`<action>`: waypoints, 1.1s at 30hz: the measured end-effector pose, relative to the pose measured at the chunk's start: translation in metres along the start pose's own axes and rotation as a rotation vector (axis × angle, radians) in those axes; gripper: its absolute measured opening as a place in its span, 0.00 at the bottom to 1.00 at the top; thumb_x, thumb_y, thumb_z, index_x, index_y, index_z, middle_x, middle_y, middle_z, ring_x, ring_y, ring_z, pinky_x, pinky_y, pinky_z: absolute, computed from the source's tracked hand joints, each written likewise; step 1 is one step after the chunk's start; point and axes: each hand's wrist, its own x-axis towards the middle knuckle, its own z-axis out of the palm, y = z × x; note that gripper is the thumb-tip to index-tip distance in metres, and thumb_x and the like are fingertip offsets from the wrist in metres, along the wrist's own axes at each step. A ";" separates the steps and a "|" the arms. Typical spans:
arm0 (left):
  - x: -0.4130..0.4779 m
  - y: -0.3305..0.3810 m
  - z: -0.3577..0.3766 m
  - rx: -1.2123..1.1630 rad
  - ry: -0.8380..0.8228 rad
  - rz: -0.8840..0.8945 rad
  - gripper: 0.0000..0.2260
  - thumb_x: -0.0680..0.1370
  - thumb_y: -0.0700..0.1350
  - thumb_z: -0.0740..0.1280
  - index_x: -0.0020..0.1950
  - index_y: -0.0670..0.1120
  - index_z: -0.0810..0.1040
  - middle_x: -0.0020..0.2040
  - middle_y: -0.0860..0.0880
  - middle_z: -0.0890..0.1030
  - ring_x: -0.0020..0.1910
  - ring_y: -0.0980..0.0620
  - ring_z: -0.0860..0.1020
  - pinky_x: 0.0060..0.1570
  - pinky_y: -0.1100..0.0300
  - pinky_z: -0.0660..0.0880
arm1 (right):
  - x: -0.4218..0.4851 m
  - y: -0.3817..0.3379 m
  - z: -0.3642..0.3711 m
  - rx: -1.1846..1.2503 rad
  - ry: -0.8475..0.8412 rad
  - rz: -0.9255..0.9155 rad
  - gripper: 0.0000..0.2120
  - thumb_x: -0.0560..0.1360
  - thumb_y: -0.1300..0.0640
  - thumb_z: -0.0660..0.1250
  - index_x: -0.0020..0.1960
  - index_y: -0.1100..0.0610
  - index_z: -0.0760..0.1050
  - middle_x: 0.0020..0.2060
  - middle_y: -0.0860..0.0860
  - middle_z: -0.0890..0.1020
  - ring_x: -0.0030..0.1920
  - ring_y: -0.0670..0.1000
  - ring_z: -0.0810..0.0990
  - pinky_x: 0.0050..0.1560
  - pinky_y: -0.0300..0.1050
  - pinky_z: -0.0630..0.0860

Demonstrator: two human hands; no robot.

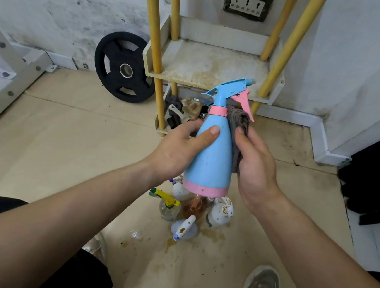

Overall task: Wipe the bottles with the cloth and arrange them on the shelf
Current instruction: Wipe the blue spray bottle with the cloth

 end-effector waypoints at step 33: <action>0.007 -0.002 -0.015 -0.511 0.034 -0.141 0.21 0.80 0.51 0.68 0.71 0.47 0.72 0.66 0.42 0.80 0.63 0.42 0.80 0.59 0.38 0.78 | -0.015 0.020 -0.007 -0.792 -0.200 -0.531 0.23 0.83 0.60 0.58 0.78 0.53 0.66 0.81 0.49 0.60 0.81 0.47 0.56 0.80 0.52 0.60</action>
